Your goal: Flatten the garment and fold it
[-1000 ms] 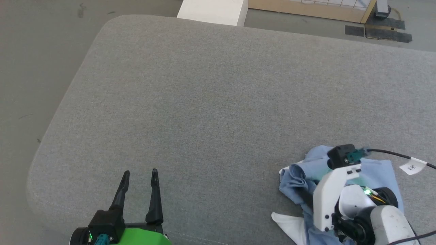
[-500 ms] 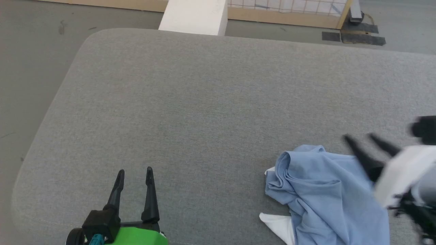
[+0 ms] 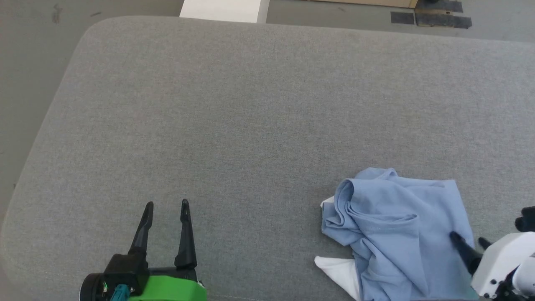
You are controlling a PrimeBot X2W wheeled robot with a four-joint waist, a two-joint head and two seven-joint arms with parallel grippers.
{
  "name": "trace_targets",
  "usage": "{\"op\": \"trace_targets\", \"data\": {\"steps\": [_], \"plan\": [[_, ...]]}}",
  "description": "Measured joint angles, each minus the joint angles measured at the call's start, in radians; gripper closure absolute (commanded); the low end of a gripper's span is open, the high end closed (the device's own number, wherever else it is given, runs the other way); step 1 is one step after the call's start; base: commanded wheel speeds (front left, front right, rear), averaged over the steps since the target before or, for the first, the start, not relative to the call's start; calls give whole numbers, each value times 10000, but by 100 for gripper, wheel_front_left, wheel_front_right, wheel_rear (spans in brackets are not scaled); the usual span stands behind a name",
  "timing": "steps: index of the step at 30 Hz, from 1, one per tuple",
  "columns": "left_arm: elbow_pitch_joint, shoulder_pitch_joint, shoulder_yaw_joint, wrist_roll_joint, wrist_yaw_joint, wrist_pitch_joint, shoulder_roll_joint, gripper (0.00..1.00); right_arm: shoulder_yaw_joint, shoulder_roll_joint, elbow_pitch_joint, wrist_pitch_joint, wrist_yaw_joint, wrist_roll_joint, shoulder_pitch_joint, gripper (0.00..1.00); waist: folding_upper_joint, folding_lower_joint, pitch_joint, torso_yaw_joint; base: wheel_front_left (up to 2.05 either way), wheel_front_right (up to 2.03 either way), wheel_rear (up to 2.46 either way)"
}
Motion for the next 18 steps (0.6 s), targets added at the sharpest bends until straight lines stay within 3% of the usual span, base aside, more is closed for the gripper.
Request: {"op": "trace_targets", "data": {"steps": [8, 9, 11, 18], "plan": [[17, -47, 35, 86, -105, 0, -2, 0, 84, -82, 1200, -171, 2, 136, -537, 0, 0, 0, 141, 191, 0, 0, 0], [25, -49, 25, 88, -111, 0, -2, 0, 75, -109, 1317, -169, 2, 196, -615, 11, 0, 0, 154, 225, 0, 0, 0], [40, -54, -2, 102, -117, 0, -2, 0, 84, -157, 1440, -77, 2, 309, -707, 100, 0, 0, 178, 293, 0, 0, 0], [-25, -139, -148, 192, -205, 0, -2, 0, 81, -182, 1252, 405, 8, 594, -791, 100, 0, -1, 138, 318, 0, 0, 0]]}}
